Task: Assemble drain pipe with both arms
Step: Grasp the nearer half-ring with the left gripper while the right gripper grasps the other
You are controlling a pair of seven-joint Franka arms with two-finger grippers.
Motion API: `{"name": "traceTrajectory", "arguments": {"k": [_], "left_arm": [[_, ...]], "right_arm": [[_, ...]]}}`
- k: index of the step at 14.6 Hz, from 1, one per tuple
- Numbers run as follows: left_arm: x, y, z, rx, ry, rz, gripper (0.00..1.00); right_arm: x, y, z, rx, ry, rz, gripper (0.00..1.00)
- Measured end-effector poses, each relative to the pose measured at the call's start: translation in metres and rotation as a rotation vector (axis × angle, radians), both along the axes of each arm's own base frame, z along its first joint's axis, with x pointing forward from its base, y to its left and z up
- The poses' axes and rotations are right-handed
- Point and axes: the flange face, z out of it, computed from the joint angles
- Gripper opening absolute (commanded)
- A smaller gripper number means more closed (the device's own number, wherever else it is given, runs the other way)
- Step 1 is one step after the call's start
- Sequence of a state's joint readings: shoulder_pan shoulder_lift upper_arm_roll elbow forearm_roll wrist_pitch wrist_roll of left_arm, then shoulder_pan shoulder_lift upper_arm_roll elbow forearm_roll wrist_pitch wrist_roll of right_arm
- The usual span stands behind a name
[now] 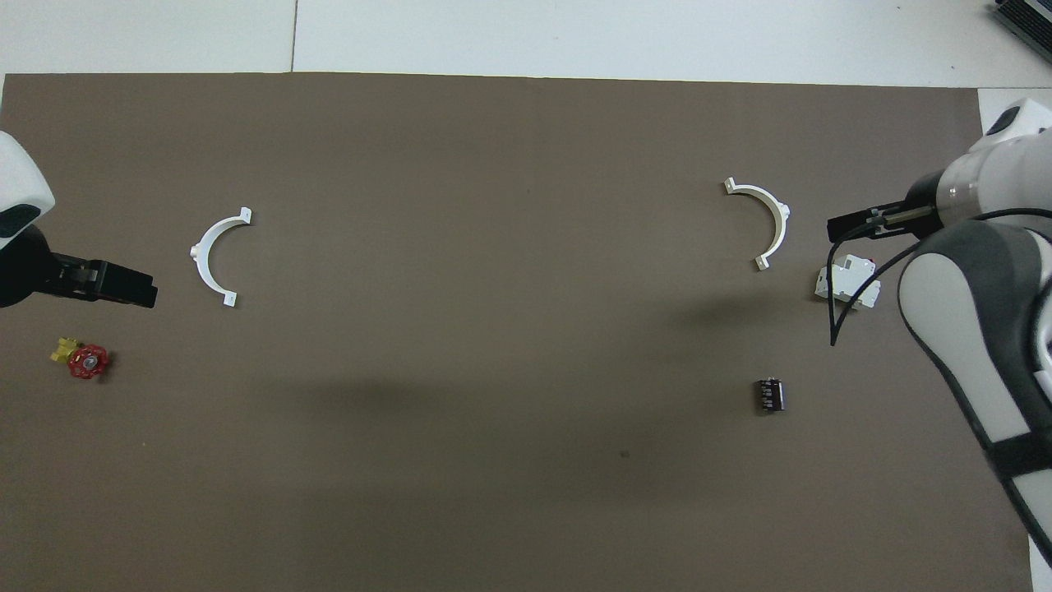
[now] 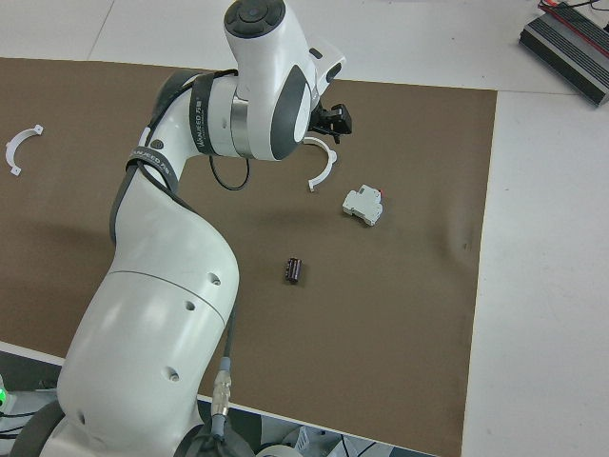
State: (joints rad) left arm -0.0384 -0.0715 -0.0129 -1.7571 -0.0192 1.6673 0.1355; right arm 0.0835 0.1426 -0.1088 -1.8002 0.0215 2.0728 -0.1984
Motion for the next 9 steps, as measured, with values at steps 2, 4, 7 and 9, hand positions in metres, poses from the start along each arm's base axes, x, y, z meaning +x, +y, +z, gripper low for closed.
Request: {"name": "traceTrajectory", "arguments": {"k": [2, 4, 7, 9], "left_arm": [[-0.001, 0.002, -0.019, -0.001, -0.033, 0.005, 1.00], [0.002, 0.003, -0.036, -0.002, -0.059, 0.008, 1.00], [0.017, 0.009, -0.071, -0.003, -0.081, 0.022, 1.00], [0.034, 0.019, -0.102, -0.002, -0.091, 0.040, 1.00]], "right_arm": [[0.015, 0.001, -0.034, -0.011, -0.008, 0.057, 1.00], [0.027, -0.002, -0.062, -0.024, -0.022, 0.117, 1.00], [0.039, -0.004, -0.100, -0.037, -0.033, 0.167, 0.99], [0.044, -0.003, -0.127, -0.047, -0.024, 0.212, 0.99]]}}
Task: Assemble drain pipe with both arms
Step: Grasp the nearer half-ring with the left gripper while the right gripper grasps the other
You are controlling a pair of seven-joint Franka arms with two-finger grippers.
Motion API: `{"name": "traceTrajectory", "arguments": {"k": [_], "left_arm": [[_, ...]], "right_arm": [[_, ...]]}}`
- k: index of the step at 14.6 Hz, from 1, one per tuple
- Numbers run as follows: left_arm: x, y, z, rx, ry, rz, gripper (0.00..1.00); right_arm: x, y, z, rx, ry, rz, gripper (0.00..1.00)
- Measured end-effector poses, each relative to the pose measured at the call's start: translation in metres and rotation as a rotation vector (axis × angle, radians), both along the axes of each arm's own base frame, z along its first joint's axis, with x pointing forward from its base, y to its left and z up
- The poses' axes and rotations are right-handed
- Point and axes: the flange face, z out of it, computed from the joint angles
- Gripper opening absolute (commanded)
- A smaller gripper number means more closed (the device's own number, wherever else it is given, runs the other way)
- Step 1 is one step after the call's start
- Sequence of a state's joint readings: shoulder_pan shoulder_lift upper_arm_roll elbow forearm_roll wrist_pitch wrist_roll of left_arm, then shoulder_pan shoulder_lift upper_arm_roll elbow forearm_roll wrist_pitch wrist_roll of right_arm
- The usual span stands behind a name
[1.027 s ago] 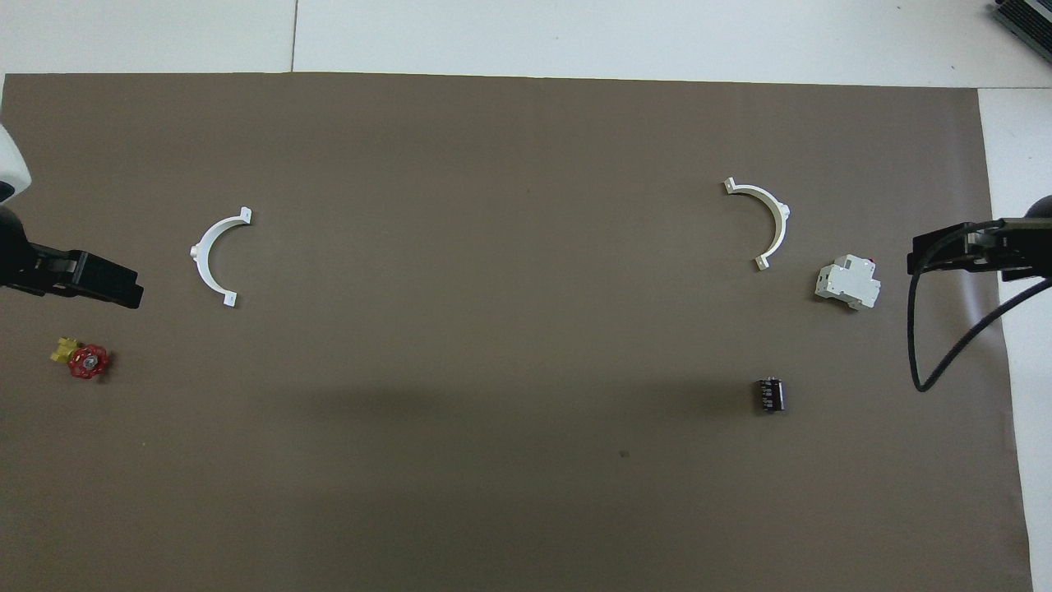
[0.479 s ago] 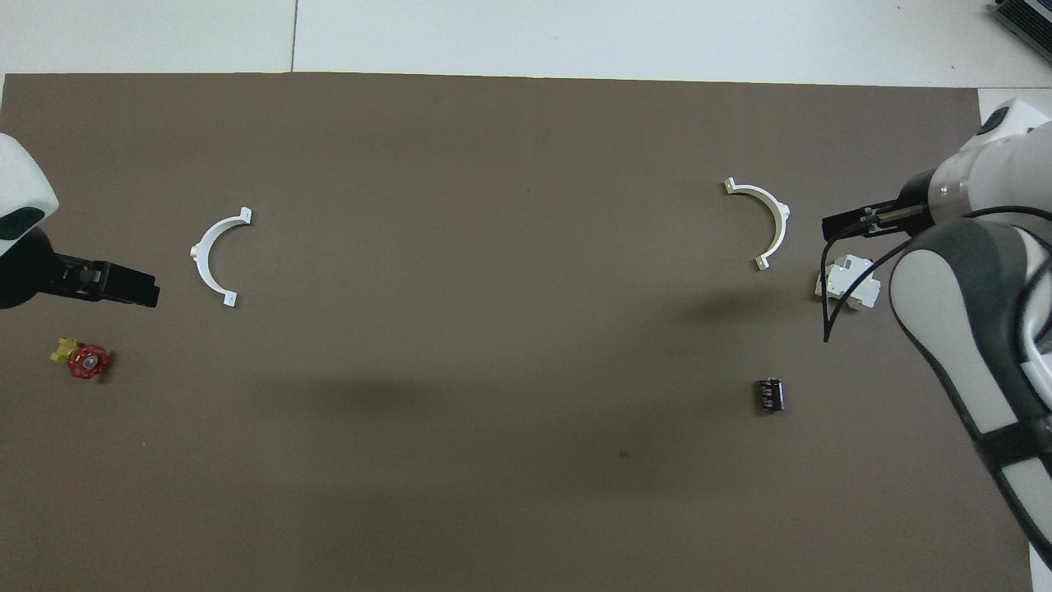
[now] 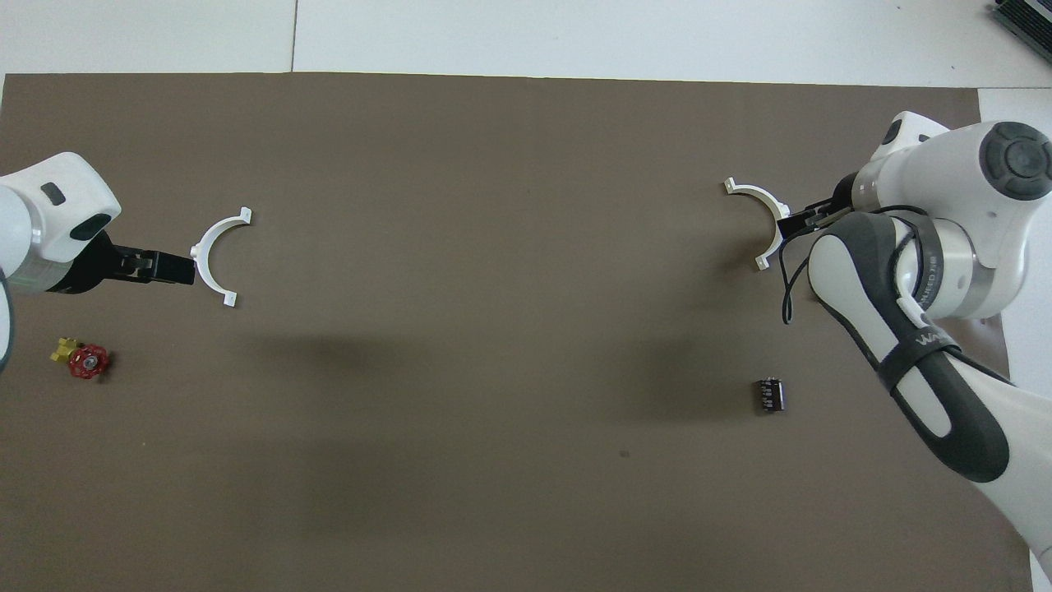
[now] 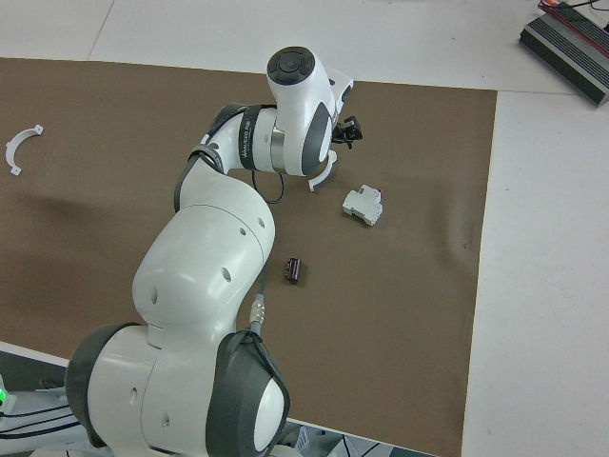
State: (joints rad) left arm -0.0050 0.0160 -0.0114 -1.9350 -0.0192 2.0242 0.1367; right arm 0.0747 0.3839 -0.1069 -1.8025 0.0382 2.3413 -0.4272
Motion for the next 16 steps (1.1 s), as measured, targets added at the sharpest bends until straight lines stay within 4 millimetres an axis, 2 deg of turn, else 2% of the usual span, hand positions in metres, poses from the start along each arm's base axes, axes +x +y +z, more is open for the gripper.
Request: {"name": "traceTrajectory", "arguments": {"k": [2, 5, 9, 12, 15, 16], "left_arm": [[0.017, 0.013, -0.033, 0.000, -0.014, 0.019, 1.00], [0.022, 0.037, -0.080, 0.006, -0.033, 0.016, 1.00], [0.028, 0.041, -0.128, 0.007, -0.037, 0.016, 0.97], [0.032, 0.047, -0.149, 0.008, -0.042, 0.025, 0.91], [0.039, 0.047, -0.176, 0.009, -0.062, 0.025, 0.90], [0.040, 0.047, -0.184, 0.009, -0.064, 0.026, 0.90]], "right_arm": [[0.005, -0.004, -0.025, -0.014, -0.010, 0.046, 0.97], [0.010, -0.008, -0.053, -0.020, -0.025, 0.065, 0.95], [0.014, -0.002, -0.055, 0.052, -0.040, 0.045, 0.83], [0.015, -0.004, -0.057, 0.049, -0.051, 0.072, 0.66], [0.016, -0.006, -0.061, 0.060, -0.054, 0.074, 0.58], [0.016, -0.005, -0.062, 0.067, -0.054, 0.071, 0.52]]}}
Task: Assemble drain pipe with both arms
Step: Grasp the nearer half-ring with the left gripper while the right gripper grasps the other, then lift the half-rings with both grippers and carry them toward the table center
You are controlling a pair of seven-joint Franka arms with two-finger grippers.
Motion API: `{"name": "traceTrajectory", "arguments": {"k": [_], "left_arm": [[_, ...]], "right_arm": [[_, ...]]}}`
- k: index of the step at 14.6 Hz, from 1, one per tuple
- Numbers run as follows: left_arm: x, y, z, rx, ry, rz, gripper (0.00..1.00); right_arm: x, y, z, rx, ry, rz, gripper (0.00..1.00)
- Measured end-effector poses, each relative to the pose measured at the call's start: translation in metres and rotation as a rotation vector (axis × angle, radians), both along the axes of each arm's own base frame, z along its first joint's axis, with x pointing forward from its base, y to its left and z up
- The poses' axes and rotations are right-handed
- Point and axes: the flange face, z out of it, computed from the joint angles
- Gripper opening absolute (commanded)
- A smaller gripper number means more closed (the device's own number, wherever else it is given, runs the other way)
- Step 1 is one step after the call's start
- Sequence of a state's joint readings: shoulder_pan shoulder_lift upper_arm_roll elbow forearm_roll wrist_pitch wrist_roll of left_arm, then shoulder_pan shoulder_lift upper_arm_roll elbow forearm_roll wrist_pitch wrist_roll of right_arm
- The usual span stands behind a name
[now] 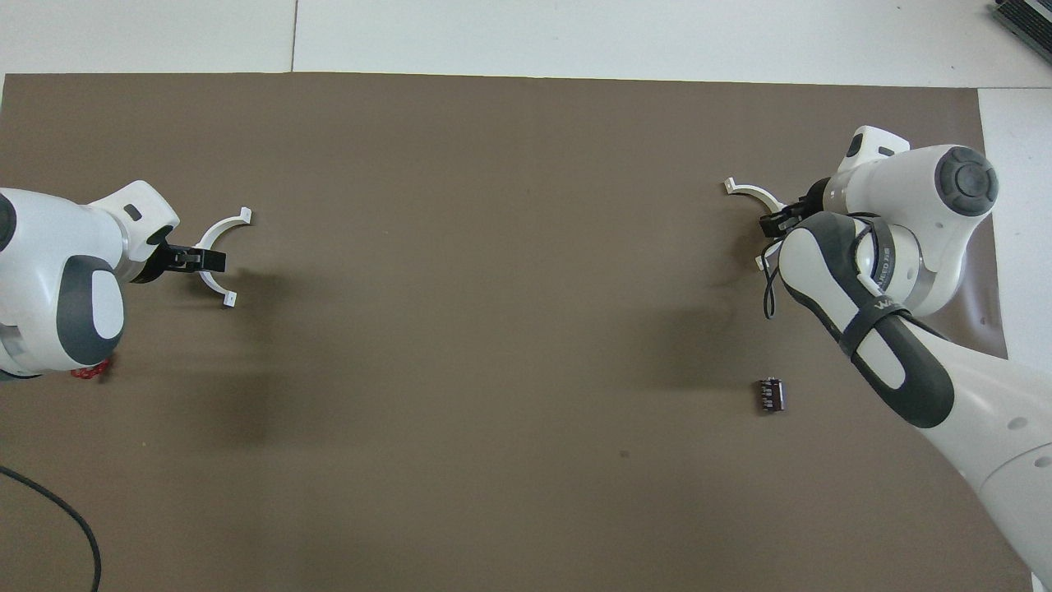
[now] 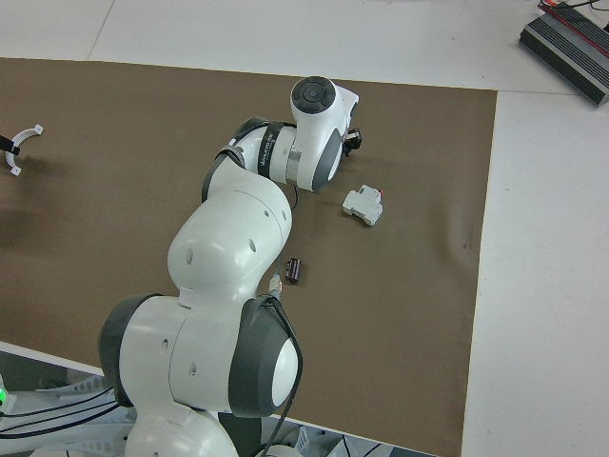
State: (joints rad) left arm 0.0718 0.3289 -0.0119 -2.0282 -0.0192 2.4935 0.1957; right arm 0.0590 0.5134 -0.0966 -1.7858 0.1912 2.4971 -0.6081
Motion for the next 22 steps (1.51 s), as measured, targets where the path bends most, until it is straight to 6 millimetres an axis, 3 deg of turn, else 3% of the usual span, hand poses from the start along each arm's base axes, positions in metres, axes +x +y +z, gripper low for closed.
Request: {"name": "traceTrajectory", "arguments": {"k": [1, 2, 8, 11, 13, 16, 17, 19, 22], "left_arm": [[0.001, 0.000, -0.005, 0.000, -0.001, 0.000, 0.90], [0.002, 0.001, -0.006, 0.000, -0.005, 0.001, 0.90], [0.005, 0.002, -0.002, 0.003, -0.035, 0.003, 0.80], [0.008, 0.004, 0.001, 0.006, -0.063, 0.004, 0.68], [0.009, 0.004, 0.002, 0.007, -0.073, 0.003, 0.65], [0.009, 0.004, 0.002, 0.007, -0.074, 0.003, 0.58], [0.009, 0.005, 0.001, 0.007, -0.073, 0.004, 0.47], [0.008, 0.007, 0.001, 0.007, -0.072, 0.008, 0.36], [0.008, 0.009, 0.000, 0.007, -0.072, 0.012, 0.00]], "right_arm": [[0.000, 0.000, -0.002, 0.002, 0.002, 0.000, 0.13], [0.000, 0.000, -0.003, 0.002, 0.003, 0.000, 0.00], [0.008, 0.002, 0.010, 0.005, -0.015, 0.012, 0.00], [0.012, 0.027, 0.042, 0.056, 0.032, -0.079, 0.00], [0.002, 0.064, 0.081, 0.091, 0.076, -0.166, 0.00], [-0.021, 0.136, 0.127, 0.021, 0.089, -0.289, 0.00], [-0.029, 0.162, 0.134, 0.004, 0.089, -0.320, 0.00], [-0.046, 0.214, 0.134, 0.005, 0.093, -0.384, 0.00], [-0.068, 0.268, 0.122, 0.013, 0.108, -0.444, 0.00]]}}
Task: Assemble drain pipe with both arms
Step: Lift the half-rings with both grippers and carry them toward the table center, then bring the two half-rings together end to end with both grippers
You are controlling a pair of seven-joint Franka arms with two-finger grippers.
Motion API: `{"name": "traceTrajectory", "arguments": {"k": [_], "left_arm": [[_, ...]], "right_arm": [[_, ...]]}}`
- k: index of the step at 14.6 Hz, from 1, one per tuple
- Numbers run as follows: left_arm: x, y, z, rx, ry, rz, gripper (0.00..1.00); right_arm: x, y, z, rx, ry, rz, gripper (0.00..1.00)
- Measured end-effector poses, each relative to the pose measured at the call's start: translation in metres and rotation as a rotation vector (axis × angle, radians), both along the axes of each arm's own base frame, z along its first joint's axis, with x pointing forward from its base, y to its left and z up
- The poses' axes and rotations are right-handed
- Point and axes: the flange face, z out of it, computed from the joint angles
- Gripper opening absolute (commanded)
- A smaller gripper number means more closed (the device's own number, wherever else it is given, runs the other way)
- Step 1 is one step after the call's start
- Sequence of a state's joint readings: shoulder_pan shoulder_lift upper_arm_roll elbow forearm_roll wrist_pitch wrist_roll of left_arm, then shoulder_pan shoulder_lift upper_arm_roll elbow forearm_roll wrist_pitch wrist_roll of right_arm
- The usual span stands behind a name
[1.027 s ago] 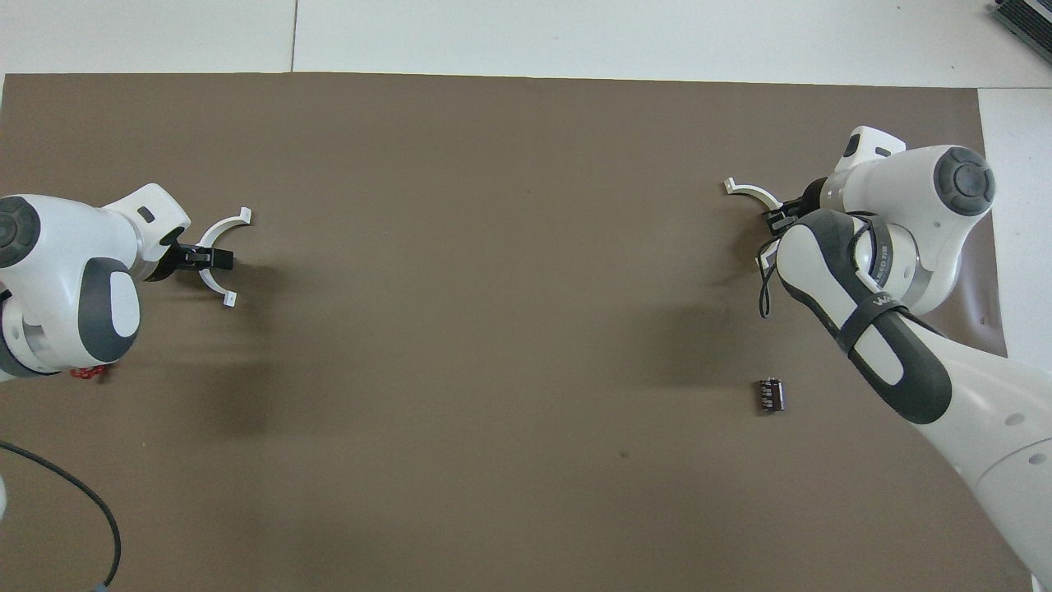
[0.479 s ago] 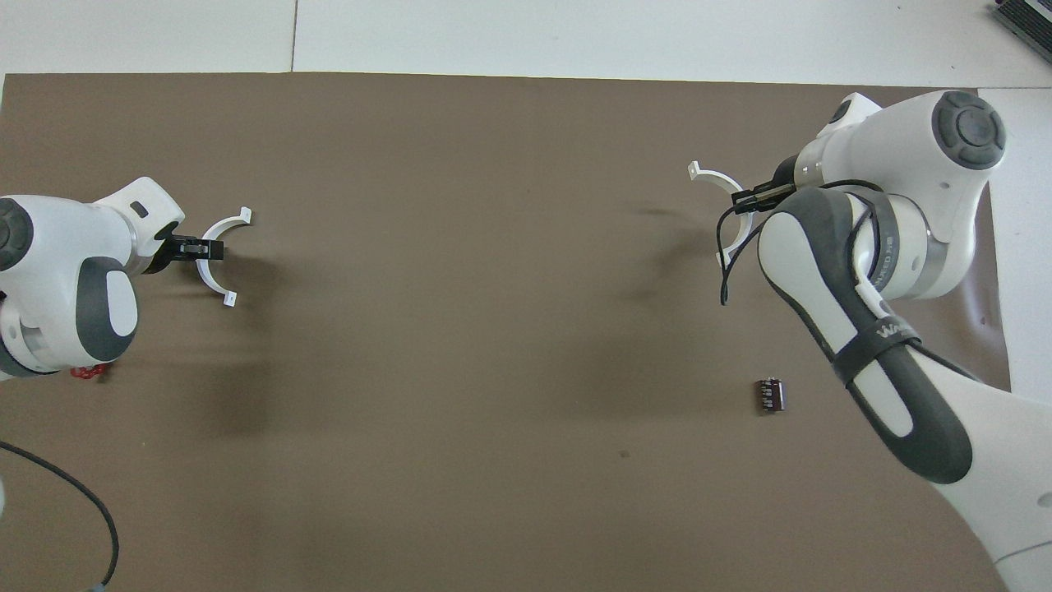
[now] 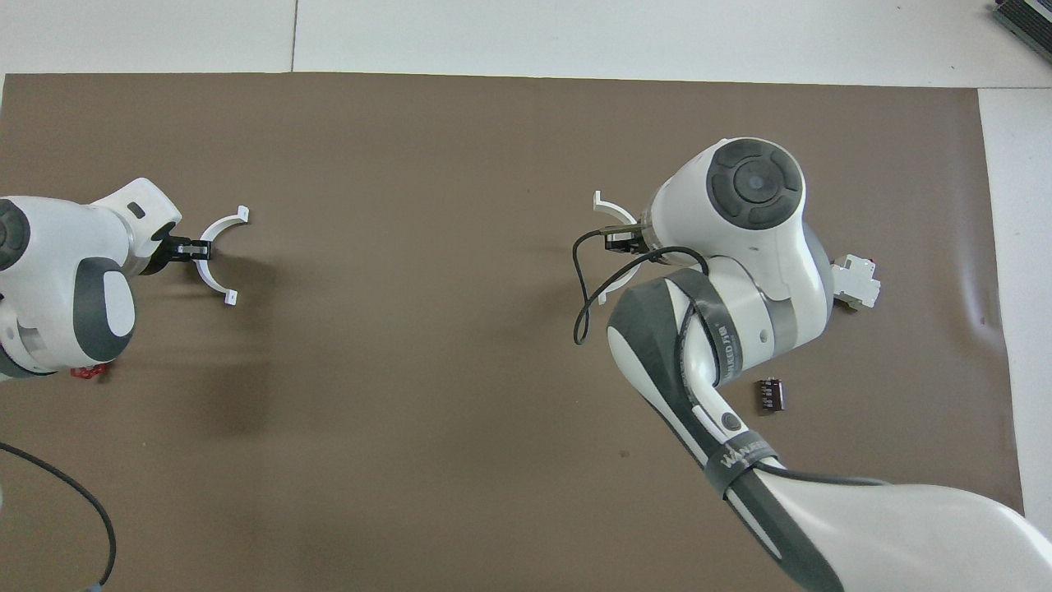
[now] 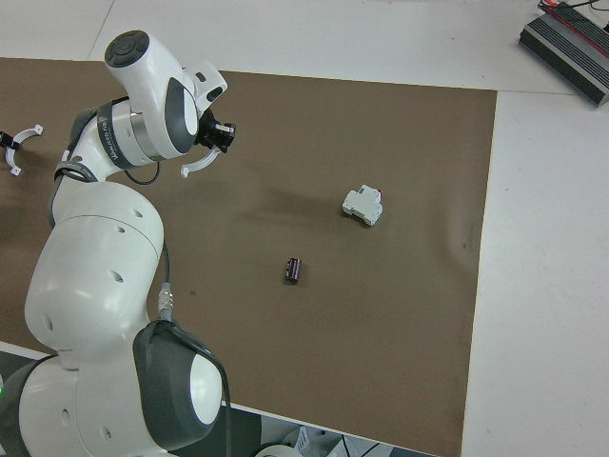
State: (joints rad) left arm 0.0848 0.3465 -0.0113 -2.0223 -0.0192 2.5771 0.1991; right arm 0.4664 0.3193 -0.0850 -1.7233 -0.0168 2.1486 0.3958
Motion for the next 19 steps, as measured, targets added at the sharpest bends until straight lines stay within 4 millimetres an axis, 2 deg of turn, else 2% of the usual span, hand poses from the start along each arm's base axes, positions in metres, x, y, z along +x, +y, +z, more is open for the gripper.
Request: {"name": "traceTrajectory", "arguments": {"k": [3, 6, 8, 10, 12, 13, 15, 19], "left_arm": [[0.000, 0.000, 0.001, 0.000, -0.001, 0.001, 0.00], [0.001, 0.000, 0.004, 0.000, -0.006, 0.001, 0.00], [0.003, 0.002, 0.023, 0.003, -0.034, 0.003, 0.00], [0.000, 0.005, 0.050, 0.004, -0.042, 0.008, 0.00], [-0.007, 0.001, 0.073, -0.001, -0.014, 0.004, 0.00], [-0.009, -0.008, 0.079, -0.005, -0.007, -0.002, 0.00], [-0.010, -0.043, 0.082, -0.018, -0.003, -0.006, 0.00], [-0.018, -0.139, 0.078, -0.044, 0.010, 0.007, 0.00]], "right_arm": [[-0.015, 0.040, -0.020, 0.019, -0.028, 0.009, 0.00], [-0.040, 0.085, -0.052, 0.034, -0.042, 0.016, 0.00], [-0.054, 0.108, -0.072, 0.017, -0.049, 0.042, 0.00], [-0.057, 0.112, -0.082, 0.013, -0.068, 0.062, 0.00], [-0.059, 0.106, -0.094, 0.020, -0.082, 0.061, 0.00], [-0.061, 0.102, -0.099, 0.017, -0.079, 0.059, 0.00], [-0.061, 0.098, -0.104, 0.015, -0.076, 0.055, 0.00], [-0.065, 0.096, -0.111, 0.010, -0.066, 0.055, 0.00]]}}
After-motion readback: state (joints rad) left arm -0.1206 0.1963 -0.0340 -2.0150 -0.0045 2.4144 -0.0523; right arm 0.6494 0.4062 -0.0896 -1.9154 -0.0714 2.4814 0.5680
